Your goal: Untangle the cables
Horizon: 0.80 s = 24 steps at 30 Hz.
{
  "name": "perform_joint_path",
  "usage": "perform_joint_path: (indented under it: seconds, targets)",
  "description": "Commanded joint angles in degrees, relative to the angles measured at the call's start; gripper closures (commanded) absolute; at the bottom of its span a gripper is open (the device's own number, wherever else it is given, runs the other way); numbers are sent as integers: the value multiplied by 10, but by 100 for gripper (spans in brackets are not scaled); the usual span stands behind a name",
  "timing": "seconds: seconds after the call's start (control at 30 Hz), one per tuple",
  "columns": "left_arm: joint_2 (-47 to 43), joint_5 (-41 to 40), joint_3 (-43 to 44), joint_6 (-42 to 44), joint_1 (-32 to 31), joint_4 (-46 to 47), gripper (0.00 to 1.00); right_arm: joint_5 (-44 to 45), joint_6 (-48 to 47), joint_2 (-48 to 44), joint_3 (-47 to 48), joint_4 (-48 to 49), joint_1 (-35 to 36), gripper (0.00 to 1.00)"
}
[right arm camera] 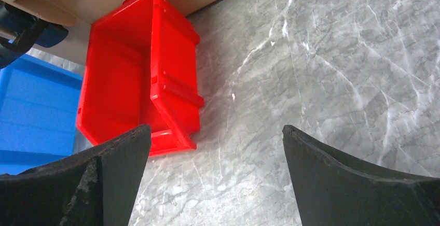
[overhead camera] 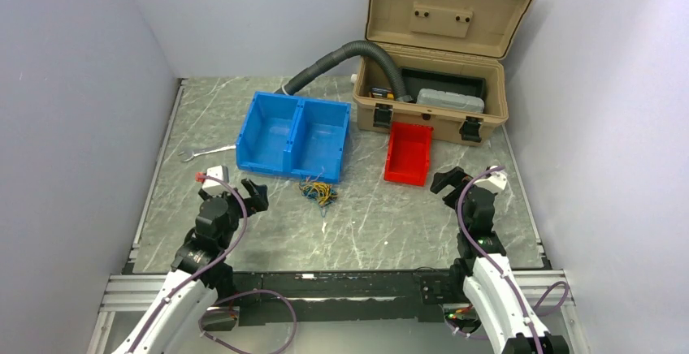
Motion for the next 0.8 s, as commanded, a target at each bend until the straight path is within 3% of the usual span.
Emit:
perform_joint_path:
  seconds: [0.0,0.27,0.4,0.6,0.77]
  targets:
    - [-19,5,4,5,-1,19,1,5,2,-7,12,24,-1,0]
    - [-1,53,1,27,-1,49,0,2,5,-2,14,24,0,0]
    - [11,137,-12,62,-1,108,1,3,7,-14,24,6,-1,0]
    - [41,180,-13,78,-3,143,1,-6,1,-39,14,7,0,0]
    - [88,227,-11,92,-17,185,2,-62,-26,-32,12,27,0,0]
